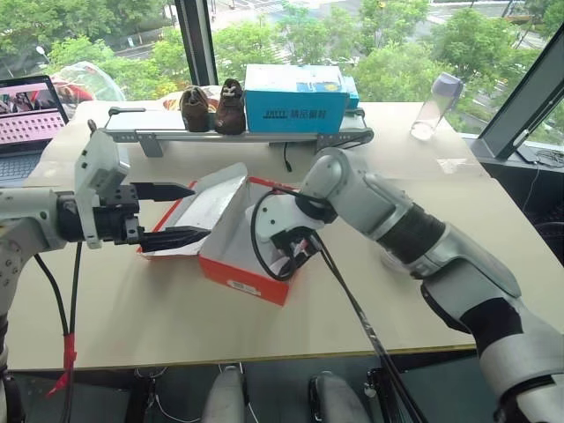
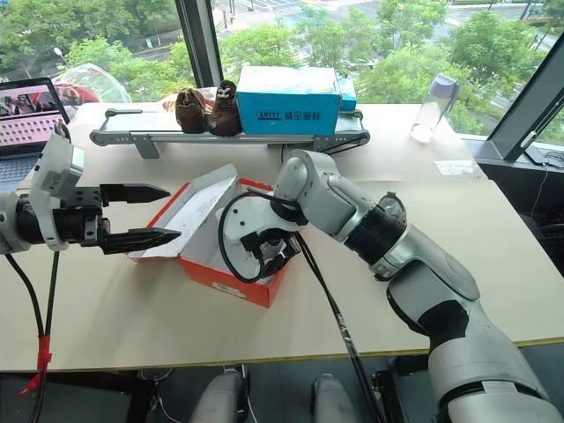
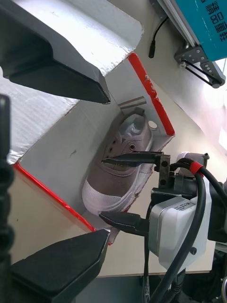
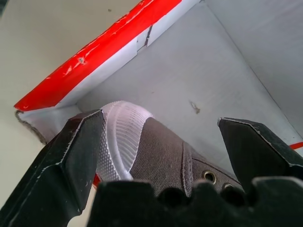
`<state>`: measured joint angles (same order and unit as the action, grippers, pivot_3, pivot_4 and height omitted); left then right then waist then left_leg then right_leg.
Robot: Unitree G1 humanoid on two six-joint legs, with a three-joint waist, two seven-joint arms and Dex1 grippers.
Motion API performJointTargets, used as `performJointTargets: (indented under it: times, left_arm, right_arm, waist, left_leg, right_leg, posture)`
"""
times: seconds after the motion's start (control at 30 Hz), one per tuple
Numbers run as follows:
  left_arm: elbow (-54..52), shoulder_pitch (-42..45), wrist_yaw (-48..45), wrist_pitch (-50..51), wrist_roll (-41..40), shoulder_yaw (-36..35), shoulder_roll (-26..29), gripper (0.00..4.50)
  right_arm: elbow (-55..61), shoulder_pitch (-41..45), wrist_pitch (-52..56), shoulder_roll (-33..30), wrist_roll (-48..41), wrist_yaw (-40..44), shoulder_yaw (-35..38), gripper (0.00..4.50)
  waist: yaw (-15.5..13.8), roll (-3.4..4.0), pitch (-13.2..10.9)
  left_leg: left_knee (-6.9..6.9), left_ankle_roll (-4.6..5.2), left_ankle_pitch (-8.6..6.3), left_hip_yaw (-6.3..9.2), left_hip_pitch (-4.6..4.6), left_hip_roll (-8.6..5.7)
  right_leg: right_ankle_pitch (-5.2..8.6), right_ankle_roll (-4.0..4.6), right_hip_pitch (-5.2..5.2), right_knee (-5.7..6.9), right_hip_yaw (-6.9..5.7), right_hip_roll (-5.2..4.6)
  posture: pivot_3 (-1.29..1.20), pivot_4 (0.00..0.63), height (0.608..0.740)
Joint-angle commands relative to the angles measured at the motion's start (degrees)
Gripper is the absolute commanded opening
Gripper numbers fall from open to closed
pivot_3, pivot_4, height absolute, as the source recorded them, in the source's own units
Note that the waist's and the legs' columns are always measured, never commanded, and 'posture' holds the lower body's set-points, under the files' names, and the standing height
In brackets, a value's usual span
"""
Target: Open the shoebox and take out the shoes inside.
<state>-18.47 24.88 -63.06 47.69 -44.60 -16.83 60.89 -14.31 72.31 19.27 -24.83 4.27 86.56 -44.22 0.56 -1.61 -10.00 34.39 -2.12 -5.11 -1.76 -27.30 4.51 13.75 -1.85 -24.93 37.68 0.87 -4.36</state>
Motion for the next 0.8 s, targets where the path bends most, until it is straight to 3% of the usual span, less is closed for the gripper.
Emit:
performJointTargets:
  times: [0.03, 0.33, 0.8]
  left_arm:
    - [-0.86, 0.94, 0.33, -1.44, 0.01, -1.18, 0.72, 4.50]
    - [-0.12, 1.89, 0.54, -2.26, 0.48, -0.29, 0.75, 4.50]
    - [0.72, 3.17, -0.02, -2.40, 1.71, 0.62, 1.28, 4.50]
  right_arm:
    - [2.19, 2.59, 2.42, -0.04, -1.64, 3.32, 3.89, 4.49]
    - [4.96, -0.53, 1.63, -1.36, 1.22, 4.01, 1.86, 4.49]
    - [-2.51, -3.98, -3.20, 2.79, 8.52, -1.21, 0.01, 4.49]
  waist:
    - [0.03, 0.00, 0.00]
    - [0.07, 0.00, 0.00]
    - [0.14, -0.05, 0.03]
  left_leg:
    - [0.00, 0.00, 0.00, 0.00, 0.00, 0.00]
    - [-0.03, -0.01, 0.00, 0.00, -0.01, 0.00]
    - [0.04, -0.03, 0.00, 0.00, 0.02, 0.00]
  right_leg:
    - [0.00, 0.00, 0.00, 0.01, 0.00, 0.00]
    - [0.02, 0.05, -0.04, 0.03, 0.00, 0.00]
    - [0.06, -0.09, 0.01, 0.05, -0.01, 0.00]
  posture:
    - [0.00, 0.150, 0.740]
    - [0.00, 0.150, 0.740]
    - [0.00, 0.150, 0.740]
